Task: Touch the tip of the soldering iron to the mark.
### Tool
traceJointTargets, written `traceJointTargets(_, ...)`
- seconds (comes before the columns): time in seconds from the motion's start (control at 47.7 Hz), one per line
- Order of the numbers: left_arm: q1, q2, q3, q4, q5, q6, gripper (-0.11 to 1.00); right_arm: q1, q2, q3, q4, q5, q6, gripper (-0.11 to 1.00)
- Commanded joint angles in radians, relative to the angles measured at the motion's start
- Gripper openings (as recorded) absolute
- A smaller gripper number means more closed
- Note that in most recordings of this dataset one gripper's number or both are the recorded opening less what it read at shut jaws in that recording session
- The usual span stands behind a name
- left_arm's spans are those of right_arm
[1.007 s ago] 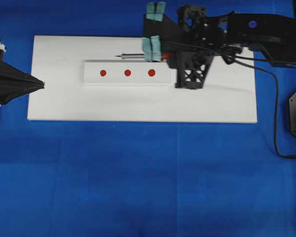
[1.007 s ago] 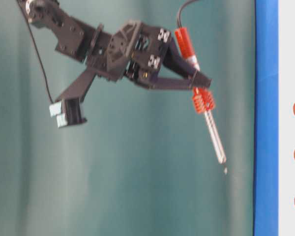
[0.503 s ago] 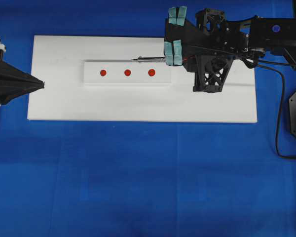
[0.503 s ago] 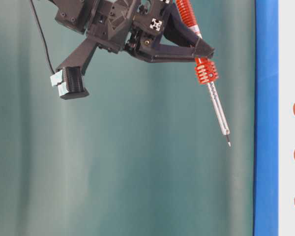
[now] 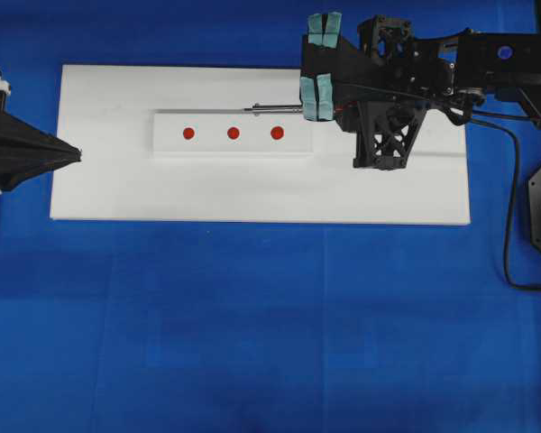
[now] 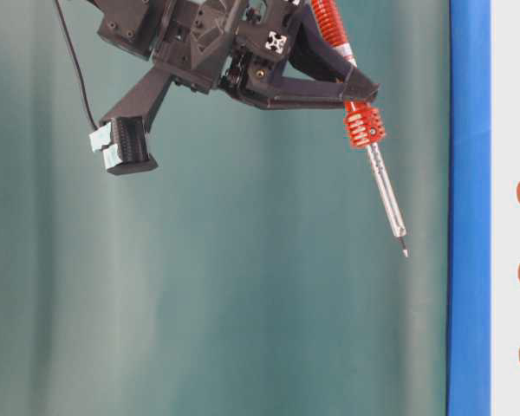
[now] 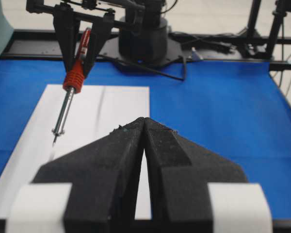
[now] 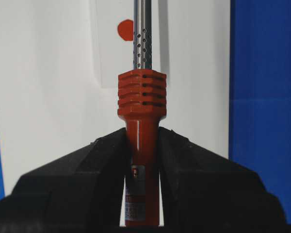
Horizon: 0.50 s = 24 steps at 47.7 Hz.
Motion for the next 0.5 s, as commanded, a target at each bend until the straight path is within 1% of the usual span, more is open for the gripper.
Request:
traceJointTargets(0.0,0.0,0.003,-0.009,0.0,-0.009,0.0,0.02,0.002,-0.017,-0.012,0.003,0.018,-0.002,0.06)
traceJointTargets(0.126,0.002,0.003,-0.009,0.0,-0.009,0.0,0.02,0.002,-0.011,-0.018,0.003,0.075,-0.002,0.06)
traceJointTargets(0.21,0.0,0.003,-0.009,0.0,-0.009,0.0,0.02,0.002,-0.011,-0.021,0.005,0.092,-0.002,0.06)
traceJointTargets(0.315,0.002,0.003,-0.009,0.0,-0.009,0.0,0.02,0.002,-0.008,-0.021,0.005,0.086,-0.003,0.06)
traceJointTargets(0.482,0.002,0.003,-0.009,0.0,-0.011,0.0,0.02,0.002,0.025,-0.018,0.006,0.043,-0.005,0.06)
